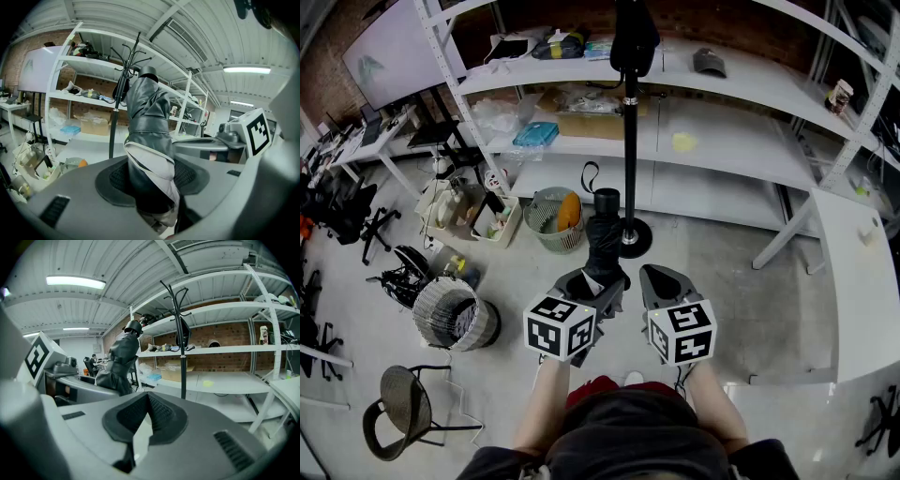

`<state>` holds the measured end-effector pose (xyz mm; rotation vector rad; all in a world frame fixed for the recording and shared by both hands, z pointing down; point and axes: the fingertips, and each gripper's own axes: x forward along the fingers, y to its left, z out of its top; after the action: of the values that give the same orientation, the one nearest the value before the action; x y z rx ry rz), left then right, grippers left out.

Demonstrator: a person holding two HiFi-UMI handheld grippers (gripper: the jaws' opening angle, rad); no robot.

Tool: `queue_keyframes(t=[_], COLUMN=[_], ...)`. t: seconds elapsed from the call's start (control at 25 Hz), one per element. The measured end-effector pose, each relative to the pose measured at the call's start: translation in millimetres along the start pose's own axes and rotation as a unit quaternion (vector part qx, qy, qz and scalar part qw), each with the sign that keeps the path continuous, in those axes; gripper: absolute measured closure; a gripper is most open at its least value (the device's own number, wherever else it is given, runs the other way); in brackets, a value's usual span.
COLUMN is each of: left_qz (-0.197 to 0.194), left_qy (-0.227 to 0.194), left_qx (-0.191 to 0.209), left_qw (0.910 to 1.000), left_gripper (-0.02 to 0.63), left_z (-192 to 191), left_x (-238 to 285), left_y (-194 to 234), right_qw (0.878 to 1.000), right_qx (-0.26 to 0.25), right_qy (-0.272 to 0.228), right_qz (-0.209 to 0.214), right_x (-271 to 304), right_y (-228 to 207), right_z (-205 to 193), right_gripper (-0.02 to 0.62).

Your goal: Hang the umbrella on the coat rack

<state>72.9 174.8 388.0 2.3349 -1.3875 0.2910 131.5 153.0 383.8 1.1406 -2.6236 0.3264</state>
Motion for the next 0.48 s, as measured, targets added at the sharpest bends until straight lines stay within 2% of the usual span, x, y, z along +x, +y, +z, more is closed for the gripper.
queue_keyframes(t=[0.48], left_qz=[-0.001], left_qy=[0.003], left_qx=[-0.001], left_qw=[1.0], left_gripper=[0.385], left_z=[3.6], left_x=[9.9], left_y=[-12.1], right_qw=[1.0], right_qx=[0.005], right_qy=[-0.002], right_qz=[0.0], right_x=[-7.1], right_y=[-14.1], right_z=[-0.9], right_gripper=[0.578])
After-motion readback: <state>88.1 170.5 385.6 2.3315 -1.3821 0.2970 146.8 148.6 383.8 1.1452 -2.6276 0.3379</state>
